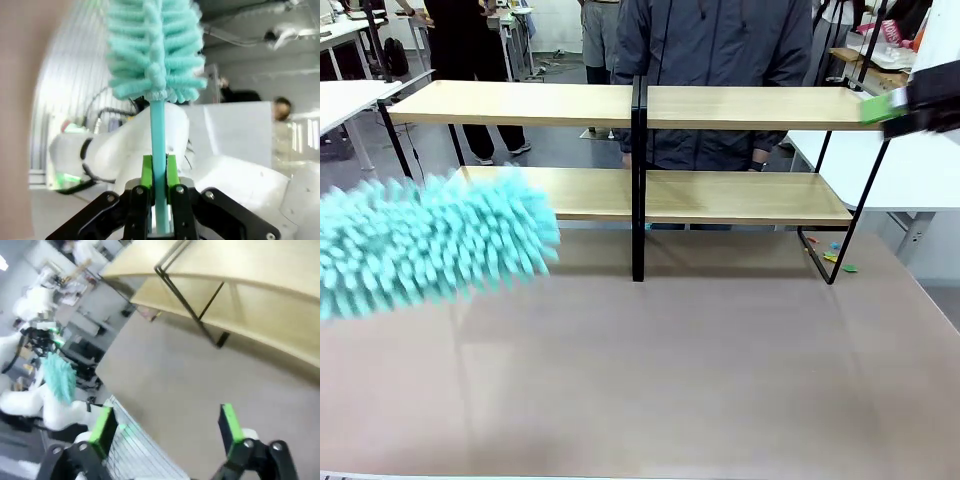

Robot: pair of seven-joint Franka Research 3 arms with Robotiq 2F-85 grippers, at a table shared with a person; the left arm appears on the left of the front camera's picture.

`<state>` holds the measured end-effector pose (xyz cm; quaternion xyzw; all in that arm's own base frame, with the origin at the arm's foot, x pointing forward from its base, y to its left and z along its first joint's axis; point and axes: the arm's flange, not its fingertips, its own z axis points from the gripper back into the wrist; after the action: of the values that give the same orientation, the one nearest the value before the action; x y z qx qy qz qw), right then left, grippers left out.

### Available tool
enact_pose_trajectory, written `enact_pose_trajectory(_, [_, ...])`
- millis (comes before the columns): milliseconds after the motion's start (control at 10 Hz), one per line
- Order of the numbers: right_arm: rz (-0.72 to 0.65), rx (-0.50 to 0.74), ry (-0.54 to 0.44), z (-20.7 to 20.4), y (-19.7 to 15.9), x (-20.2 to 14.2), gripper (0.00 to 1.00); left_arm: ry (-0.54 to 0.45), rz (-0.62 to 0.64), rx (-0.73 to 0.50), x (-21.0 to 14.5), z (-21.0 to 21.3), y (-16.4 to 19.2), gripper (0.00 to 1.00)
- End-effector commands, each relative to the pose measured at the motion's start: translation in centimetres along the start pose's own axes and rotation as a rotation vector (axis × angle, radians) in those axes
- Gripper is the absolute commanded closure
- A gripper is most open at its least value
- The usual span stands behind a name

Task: Clean the shelves.
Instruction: Place the Duster on the table.

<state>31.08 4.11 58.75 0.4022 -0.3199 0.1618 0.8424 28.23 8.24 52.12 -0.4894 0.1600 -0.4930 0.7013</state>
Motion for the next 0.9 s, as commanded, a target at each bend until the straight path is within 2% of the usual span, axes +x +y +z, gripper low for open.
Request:
enact_pose_trajectory(0, [-0.526,0.083,0.013,-4.4,-5.3,-8.6,0.00,0.215,0.113,-0.172,-2.0,4.3,1.0,0.88])
enact_pose_trajectory(200, [-0.561,-0.023,0.136,-5.0,-8.0,-11.6,0.00,0.152,0.128,-0.222,1.5,3.9,7.6,0.88])
enact_pose_trajectory(300, [-0.544,-0.012,0.141,-4.5,-8.6,-12.2,0.00,0.091,0.142,-0.173,2.5,3.2,10.2,0.88])
enact_pose_trajectory(400, [-0.471,0.037,0.098,-4.8,-9.6,-2.7,0.00,0.003,0.132,-0.121,3.0,2.7,12.2,0.88])
enact_pose_trajectory(500, [-0.471,0.037,0.098,-4.8,-9.6,-2.7,0.00,-0.091,0.171,-0.049,3.2,2.2,13.9,0.88])
enact_pose_trajectory(600, [-0.471,0.037,0.098,-4.8,-9.6,-2.7,0.00,-0.127,0.193,-0.004,3.2,1.8,15.3,0.88])
enact_pose_trajectory(800, [-0.471,0.037,0.098,-4.8,-9.6,-2.7,0.00,-0.090,0.205,-0.021,3.6,1.5,17.3,0.88])
